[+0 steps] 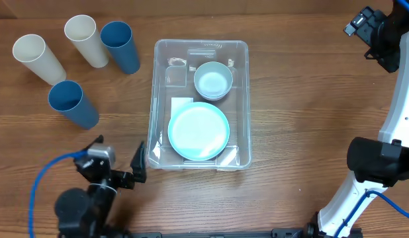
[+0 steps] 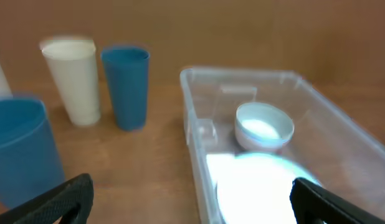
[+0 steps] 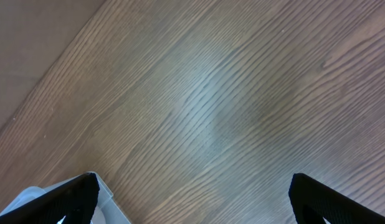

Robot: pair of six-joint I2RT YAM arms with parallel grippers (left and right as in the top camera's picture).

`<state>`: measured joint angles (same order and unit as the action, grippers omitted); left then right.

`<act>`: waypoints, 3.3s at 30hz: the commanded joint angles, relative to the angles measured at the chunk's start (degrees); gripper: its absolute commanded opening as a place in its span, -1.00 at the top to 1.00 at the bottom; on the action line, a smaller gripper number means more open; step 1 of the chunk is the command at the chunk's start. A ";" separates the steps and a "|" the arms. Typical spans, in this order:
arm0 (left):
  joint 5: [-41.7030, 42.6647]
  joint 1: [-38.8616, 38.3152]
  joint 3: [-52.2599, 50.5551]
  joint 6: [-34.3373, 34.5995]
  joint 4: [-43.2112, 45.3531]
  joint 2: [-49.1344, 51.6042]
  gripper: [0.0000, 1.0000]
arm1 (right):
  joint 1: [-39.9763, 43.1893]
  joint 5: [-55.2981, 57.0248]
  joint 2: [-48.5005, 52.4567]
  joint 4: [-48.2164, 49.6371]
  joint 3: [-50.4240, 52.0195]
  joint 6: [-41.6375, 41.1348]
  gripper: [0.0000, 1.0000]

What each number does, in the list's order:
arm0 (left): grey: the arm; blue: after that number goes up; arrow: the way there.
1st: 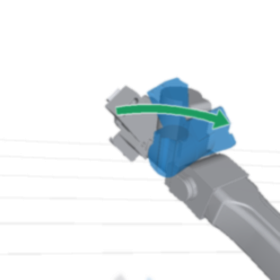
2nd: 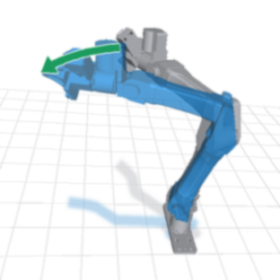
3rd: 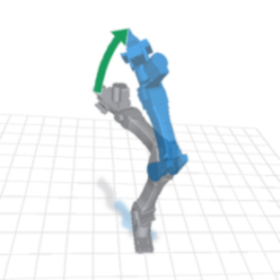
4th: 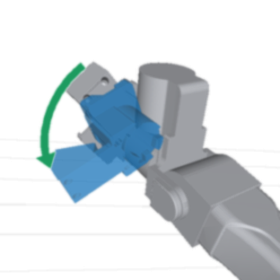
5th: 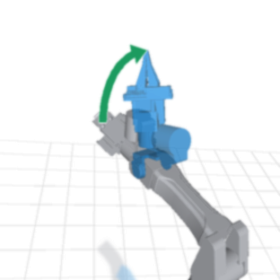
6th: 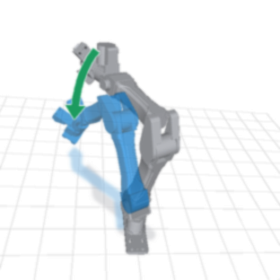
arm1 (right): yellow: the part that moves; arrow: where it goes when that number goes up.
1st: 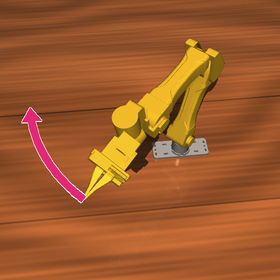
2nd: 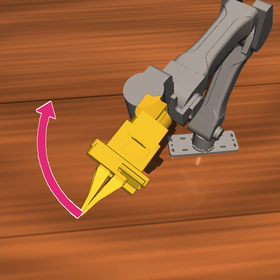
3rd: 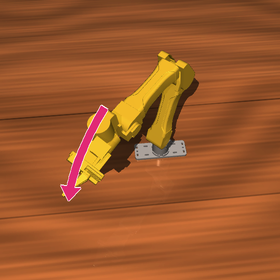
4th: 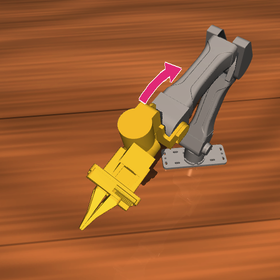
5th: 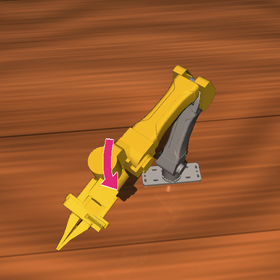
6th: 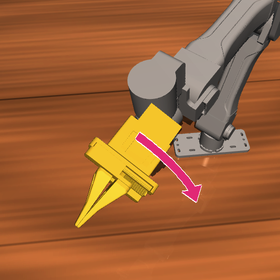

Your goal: Pack container

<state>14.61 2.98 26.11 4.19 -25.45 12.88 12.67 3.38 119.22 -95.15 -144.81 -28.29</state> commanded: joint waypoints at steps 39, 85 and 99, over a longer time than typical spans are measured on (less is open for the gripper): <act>-29.35 3.69 57.11 8.31 -22.43 89.90 0.00 | -0.11 0.42 -1.01 0.33 -1.07 -0.28 -1.00; -16.83 -26.91 95.23 14.71 -42.93 99.08 0.92 | -0.11 0.42 -1.01 0.33 -1.07 -0.26 -1.00; -15.50 -24.20 95.23 13.42 -36.76 110.95 0.92 | -0.11 0.42 -1.01 0.33 -1.07 -0.26 -1.00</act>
<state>-0.82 -21.28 120.53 17.89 -63.33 122.50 12.64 3.36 119.20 -95.09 -144.81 -28.27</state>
